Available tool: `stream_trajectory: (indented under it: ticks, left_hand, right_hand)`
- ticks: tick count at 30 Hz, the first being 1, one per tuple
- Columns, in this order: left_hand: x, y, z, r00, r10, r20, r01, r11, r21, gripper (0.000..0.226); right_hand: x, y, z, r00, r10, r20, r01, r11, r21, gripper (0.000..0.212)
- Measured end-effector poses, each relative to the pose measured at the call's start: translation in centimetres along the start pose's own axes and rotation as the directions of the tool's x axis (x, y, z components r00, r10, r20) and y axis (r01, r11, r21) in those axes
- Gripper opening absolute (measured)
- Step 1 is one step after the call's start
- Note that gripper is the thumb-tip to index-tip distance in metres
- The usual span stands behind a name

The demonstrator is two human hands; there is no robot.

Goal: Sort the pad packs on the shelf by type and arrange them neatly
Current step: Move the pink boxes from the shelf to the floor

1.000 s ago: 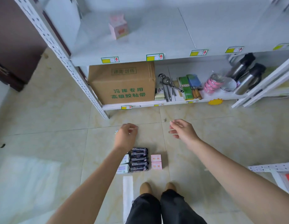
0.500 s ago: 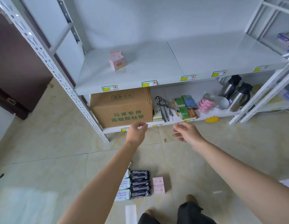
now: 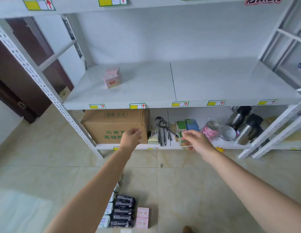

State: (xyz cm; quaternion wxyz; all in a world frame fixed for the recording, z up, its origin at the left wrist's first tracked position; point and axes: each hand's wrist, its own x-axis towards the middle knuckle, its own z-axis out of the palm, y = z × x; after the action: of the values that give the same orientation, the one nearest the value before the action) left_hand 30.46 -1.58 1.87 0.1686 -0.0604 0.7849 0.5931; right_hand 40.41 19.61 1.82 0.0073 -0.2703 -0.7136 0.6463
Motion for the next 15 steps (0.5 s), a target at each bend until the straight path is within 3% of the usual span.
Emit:
stream_trajectory:
  ticks: [7, 15]
  left_hand:
    - [1.5, 1.1, 2.8, 0.993, -0.011, -0.115, 0.007, 0.999, -0.041, 0.014]
    - [6.4, 3.0, 1.8, 0.967, 0.008, -0.253, -0.019, 0.999, -0.04, 0.008]
  right_hand:
    - [4.3, -1.5, -4.5, 0.993, -0.01, 0.114, 0.01, 1.0, 0.004, 0.008]
    - [10.9, -4.6, -2.9, 0.979, -0.031, 0.203, 0.037, 0.999, -0.028, 0.005]
